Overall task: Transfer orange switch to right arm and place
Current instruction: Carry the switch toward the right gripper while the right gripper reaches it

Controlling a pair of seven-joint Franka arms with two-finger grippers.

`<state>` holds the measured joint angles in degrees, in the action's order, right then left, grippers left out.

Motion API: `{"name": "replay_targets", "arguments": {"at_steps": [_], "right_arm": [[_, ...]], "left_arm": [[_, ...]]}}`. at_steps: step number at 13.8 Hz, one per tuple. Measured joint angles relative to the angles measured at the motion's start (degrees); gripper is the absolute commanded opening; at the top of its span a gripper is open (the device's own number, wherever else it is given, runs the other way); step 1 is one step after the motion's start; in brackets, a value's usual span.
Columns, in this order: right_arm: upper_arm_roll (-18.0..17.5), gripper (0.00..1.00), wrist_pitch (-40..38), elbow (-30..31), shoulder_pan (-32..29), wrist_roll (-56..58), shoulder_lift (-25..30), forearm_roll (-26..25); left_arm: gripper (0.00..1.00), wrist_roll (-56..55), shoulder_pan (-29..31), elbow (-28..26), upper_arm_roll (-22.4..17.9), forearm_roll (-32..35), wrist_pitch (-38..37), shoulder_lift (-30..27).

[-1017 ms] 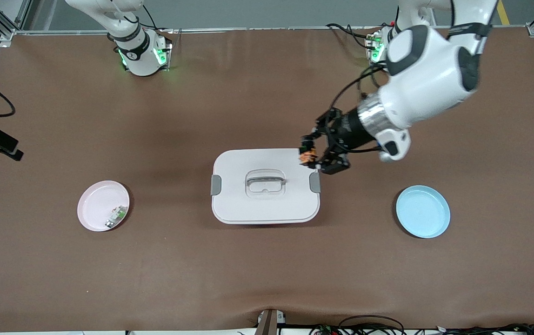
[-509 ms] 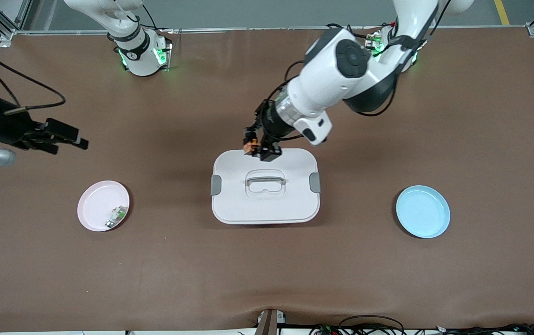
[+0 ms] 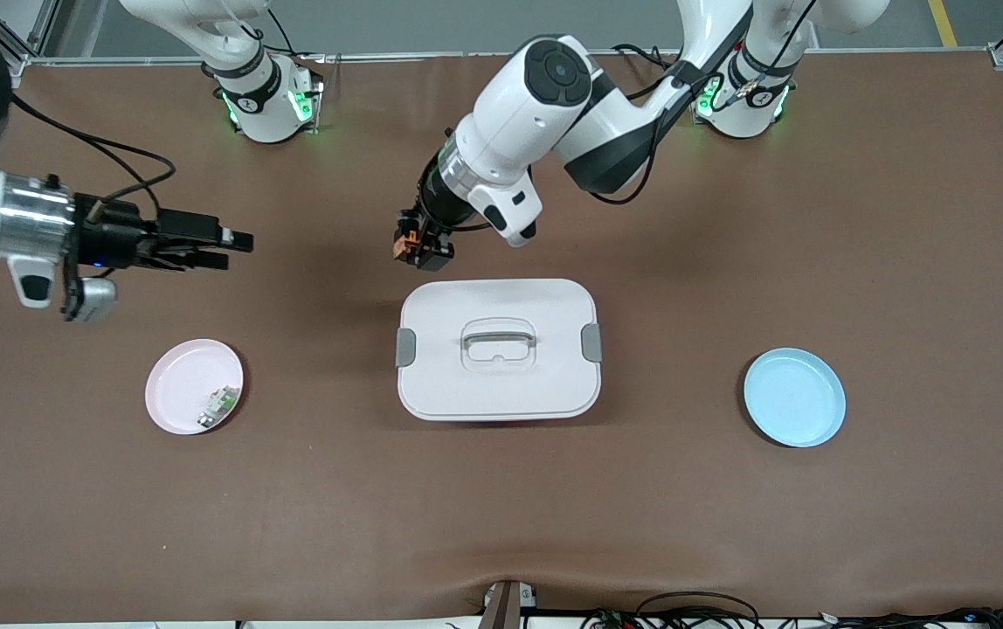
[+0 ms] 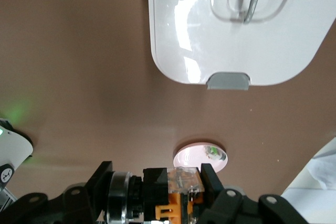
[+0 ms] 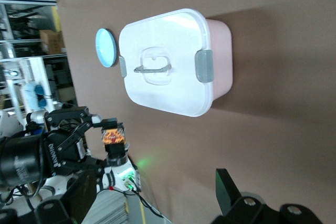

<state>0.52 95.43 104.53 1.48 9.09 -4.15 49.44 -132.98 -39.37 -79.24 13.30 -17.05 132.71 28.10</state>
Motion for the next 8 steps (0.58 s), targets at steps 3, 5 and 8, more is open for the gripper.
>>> {"name": "replay_targets", "arguments": {"at_steps": [3,5,8], "right_arm": [[-0.1,1.00,6.0,6.4,3.5,1.1,1.2,2.7],[-0.3,1.00,7.6,7.7,5.4,-0.8,2.2,4.3],[-0.3,1.00,8.2,7.8,7.3,-5.5,5.5,5.0]], "left_arm": [[0.18,0.0,-0.1,0.7,0.1,0.0,0.0,-1.6],[0.18,0.0,-0.1,0.7,0.1,0.0,0.0,-2.4],[0.18,0.0,-0.1,0.7,0.0,0.0,0.0,-2.4]]}}
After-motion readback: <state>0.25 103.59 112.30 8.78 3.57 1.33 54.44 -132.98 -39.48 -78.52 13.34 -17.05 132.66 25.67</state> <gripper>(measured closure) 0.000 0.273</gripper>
